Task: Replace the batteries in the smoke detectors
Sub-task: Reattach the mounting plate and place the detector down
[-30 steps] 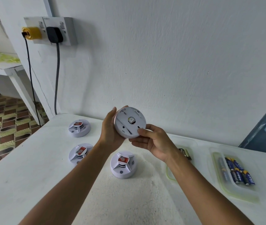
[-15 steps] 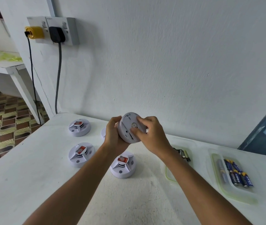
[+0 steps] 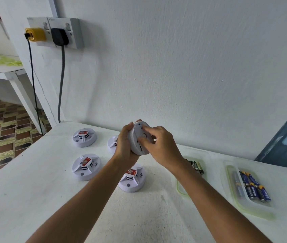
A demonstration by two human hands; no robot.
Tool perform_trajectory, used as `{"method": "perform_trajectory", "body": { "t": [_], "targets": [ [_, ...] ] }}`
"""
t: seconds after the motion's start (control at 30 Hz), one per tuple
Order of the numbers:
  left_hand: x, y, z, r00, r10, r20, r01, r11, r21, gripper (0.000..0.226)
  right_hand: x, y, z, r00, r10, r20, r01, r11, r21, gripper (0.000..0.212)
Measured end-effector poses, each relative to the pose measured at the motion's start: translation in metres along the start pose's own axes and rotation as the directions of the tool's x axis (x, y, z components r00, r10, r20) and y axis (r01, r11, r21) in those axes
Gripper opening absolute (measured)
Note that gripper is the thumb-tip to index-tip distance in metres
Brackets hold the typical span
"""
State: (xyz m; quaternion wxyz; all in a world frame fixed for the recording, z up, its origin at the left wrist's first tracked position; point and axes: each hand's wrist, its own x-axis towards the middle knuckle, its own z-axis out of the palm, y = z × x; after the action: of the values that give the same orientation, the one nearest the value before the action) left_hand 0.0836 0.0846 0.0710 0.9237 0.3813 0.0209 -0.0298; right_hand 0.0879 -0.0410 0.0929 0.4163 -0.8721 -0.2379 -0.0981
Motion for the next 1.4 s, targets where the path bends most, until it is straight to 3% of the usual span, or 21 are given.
{"method": "perform_trajectory", "body": {
  "t": [0.2, 0.4, 0.73, 1.17, 1.3, 1.33, 1.4],
  "targets": [
    [-0.004, 0.000, 0.003, 1.000, 0.011, 0.010, -0.012, 0.995, 0.094, 0.029, 0.002, -0.001, -0.006, 1.000, -0.016, 0.024, 0.015, 0.997, 0.070, 0.032],
    [-0.005, -0.001, 0.006, 0.995, 0.044, -0.086, -0.031, 0.989, 0.145, 0.034, 0.005, 0.000, -0.009, 0.994, 0.110, -0.020, -0.102, 0.967, 0.234, 0.051],
    [-0.009, 0.000, 0.012, 0.979, 0.169, -0.110, -0.133, 0.951, 0.280, 0.029, 0.003, -0.002, -0.012, 0.987, 0.147, 0.061, -0.159, 0.932, 0.325, 0.031],
    [-0.012, -0.003, 0.018, 0.959, 0.243, -0.145, -0.176, 0.913, 0.368, 0.030, 0.001, 0.008, 0.002, 0.969, 0.231, 0.084, -0.243, 0.850, 0.468, 0.034],
    [-0.011, 0.001, 0.021, 0.969, 0.221, -0.112, -0.122, 0.820, 0.560, 0.030, -0.002, 0.010, -0.003, 0.934, 0.306, 0.183, -0.354, 0.731, 0.584, 0.026],
    [-0.012, 0.003, 0.022, 0.974, 0.212, -0.085, -0.109, 0.760, 0.641, 0.033, -0.004, 0.011, -0.008, 0.912, 0.327, 0.248, -0.407, 0.652, 0.640, 0.022],
    [-0.015, 0.005, 0.023, 0.989, 0.145, -0.023, -0.076, 0.638, 0.767, 0.040, -0.009, 0.013, -0.017, 0.836, 0.360, 0.414, -0.538, 0.394, 0.745, 0.035]
  ]
}}
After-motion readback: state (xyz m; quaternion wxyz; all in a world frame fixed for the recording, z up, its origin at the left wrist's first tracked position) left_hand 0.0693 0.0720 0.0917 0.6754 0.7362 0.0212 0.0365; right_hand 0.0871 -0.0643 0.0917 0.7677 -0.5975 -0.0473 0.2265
